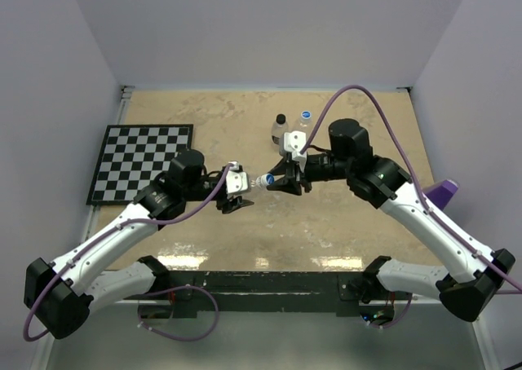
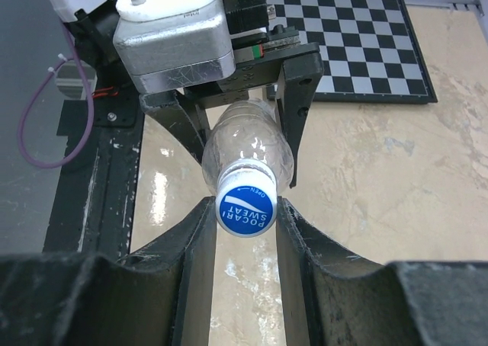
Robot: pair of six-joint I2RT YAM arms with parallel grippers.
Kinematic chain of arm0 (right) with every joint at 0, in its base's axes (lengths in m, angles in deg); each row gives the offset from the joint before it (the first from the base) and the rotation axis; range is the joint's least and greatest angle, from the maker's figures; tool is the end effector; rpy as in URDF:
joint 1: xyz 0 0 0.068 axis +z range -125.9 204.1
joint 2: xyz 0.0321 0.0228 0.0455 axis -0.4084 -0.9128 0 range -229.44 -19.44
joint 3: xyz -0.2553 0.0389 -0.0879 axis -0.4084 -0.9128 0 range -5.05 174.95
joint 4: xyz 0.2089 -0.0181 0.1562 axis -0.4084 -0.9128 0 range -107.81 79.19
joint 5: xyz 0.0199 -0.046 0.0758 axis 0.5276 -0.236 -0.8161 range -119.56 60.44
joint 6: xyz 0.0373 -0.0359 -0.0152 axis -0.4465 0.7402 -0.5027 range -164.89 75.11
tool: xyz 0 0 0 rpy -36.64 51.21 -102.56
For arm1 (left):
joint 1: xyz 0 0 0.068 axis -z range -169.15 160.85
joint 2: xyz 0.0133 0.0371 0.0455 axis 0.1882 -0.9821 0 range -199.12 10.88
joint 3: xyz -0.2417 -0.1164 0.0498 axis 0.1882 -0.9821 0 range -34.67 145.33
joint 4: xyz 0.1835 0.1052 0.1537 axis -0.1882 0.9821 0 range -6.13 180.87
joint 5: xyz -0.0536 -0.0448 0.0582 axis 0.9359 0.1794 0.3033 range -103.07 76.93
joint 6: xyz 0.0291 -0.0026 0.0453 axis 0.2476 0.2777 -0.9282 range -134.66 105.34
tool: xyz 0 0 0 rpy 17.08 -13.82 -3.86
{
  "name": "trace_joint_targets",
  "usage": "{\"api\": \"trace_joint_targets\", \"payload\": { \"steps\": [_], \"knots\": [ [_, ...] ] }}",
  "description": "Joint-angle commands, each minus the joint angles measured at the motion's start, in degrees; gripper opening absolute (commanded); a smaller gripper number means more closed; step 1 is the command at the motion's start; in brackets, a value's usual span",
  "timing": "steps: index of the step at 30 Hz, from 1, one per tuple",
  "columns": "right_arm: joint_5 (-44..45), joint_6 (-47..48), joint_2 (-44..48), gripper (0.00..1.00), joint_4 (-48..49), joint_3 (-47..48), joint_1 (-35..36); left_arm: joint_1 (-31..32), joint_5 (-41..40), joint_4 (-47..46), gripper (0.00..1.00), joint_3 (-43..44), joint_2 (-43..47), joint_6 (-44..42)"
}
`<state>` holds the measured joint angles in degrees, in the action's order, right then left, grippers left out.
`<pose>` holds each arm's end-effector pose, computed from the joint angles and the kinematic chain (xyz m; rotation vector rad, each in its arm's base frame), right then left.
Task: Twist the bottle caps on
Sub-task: Screw the bottle cap onto the plastic bottle.
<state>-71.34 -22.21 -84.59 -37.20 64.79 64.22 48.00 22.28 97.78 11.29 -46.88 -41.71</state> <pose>0.1694 0.1739 0.3957 -1.4034 1.3595 0.9081 0.1662 -0.1517 0.3007 1.3784 1.4565 -0.7329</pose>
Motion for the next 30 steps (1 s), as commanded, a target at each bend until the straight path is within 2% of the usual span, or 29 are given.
{"api": "trace_joint_targets", "payload": {
  "steps": [1,6,14,21,24,30],
  "knots": [
    [1.6,0.4,-2.4,0.02,-3.1,1.5,0.2,0.3,4.3,-5.9,0.23,0.9,0.7,0.9],
    [2.6,-1.4,-3.5,0.01,-4.0,2.2,0.3,1.1,2.1,-10.0,0.20,-0.4,2.6,3.6],
    [5.3,-10.3,-4.3,0.00,-2.9,3.0,0.4,6.7,-7.9,-12.4,0.18,-1.0,4.8,3.7],
    [9.2,-24.4,-5.0,0.00,-0.2,1.4,0.3,12.6,-20.7,-21.9,0.17,-4.0,7.7,6.2],
    [14.0,-30.4,-4.2,0.00,0.9,0.6,0.3,16.6,-28.6,-26.2,0.15,-5.2,8.2,7.7],
    [18.8,-36.8,-1.1,0.00,5.7,-2.4,0.3,23.2,-41.1,-35.7,0.14,-6.6,5.4,12.1]
  ]
}}
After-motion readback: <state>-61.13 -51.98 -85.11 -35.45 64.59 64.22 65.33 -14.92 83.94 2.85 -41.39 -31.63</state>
